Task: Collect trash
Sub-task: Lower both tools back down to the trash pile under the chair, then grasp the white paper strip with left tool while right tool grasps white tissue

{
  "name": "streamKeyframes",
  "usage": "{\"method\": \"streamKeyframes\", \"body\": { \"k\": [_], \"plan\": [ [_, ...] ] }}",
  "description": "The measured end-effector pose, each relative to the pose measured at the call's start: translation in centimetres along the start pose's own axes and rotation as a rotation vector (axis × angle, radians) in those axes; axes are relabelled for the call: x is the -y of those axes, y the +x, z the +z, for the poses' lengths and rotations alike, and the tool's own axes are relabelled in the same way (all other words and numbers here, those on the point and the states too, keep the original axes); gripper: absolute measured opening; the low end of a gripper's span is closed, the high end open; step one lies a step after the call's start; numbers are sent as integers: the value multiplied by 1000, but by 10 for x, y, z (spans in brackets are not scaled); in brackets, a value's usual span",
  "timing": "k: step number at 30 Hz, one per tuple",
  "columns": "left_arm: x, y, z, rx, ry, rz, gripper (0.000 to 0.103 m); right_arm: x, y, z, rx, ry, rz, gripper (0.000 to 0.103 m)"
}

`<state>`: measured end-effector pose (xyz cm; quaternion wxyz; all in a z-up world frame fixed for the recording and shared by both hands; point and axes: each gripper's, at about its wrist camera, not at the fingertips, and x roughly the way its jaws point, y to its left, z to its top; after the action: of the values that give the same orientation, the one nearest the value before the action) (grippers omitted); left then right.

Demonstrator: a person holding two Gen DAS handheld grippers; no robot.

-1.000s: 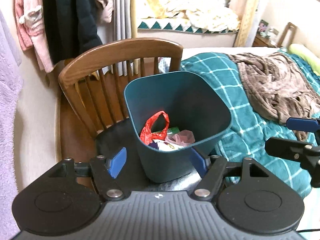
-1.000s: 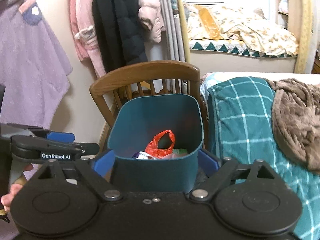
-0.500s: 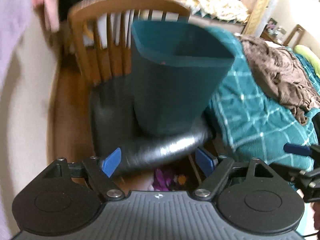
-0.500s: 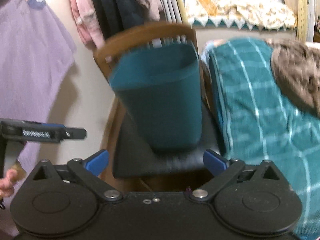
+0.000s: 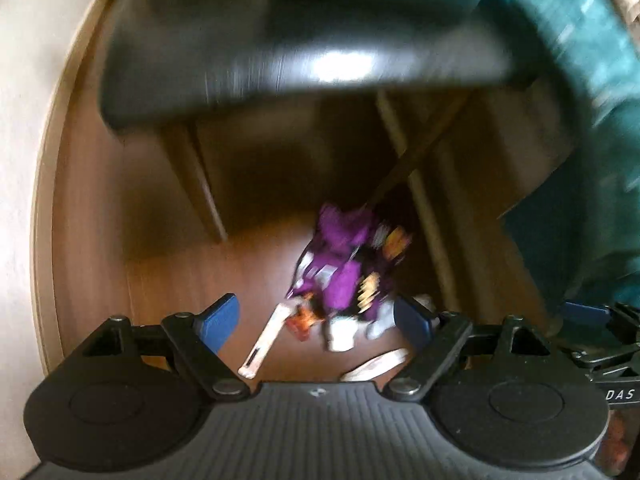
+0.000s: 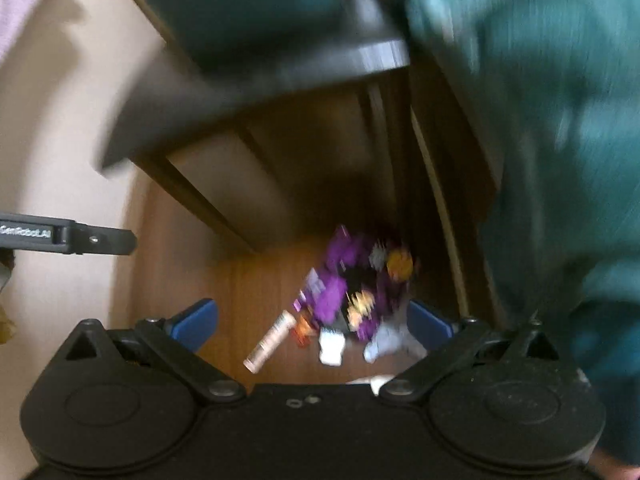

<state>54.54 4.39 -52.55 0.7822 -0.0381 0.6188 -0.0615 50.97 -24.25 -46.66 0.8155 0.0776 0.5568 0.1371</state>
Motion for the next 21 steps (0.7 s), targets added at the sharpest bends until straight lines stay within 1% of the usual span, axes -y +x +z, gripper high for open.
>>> {"method": "streamKeyframes", "body": {
  "k": [3,5,7,11,13,18,20,21],
  "plan": [
    [-10,68,-22,-40,8,24,84,15,65,-31,-55,65,-30,100],
    [-18,109,-35,-65,16,18,84,24,111,-53,-101,98,-41,98],
    [-24,153,-50,-100,39,56,85,30,152,-76,-145,109,-60,98],
    [-36,219,-80,-141,85,113,85,43,221,-112,-217,160,-77,97],
    [-39,248,-93,-168,113,137,85,49,247,-127,-243,182,-94,94],
    [-48,310,-119,-238,143,153,85,57,301,-153,-262,212,-169,91],
    [-51,329,-125,-249,163,157,85,64,314,-159,-275,259,-180,87],
    [-52,336,-126,-252,173,164,85,68,319,-163,-273,301,-186,87]
  ]
}}
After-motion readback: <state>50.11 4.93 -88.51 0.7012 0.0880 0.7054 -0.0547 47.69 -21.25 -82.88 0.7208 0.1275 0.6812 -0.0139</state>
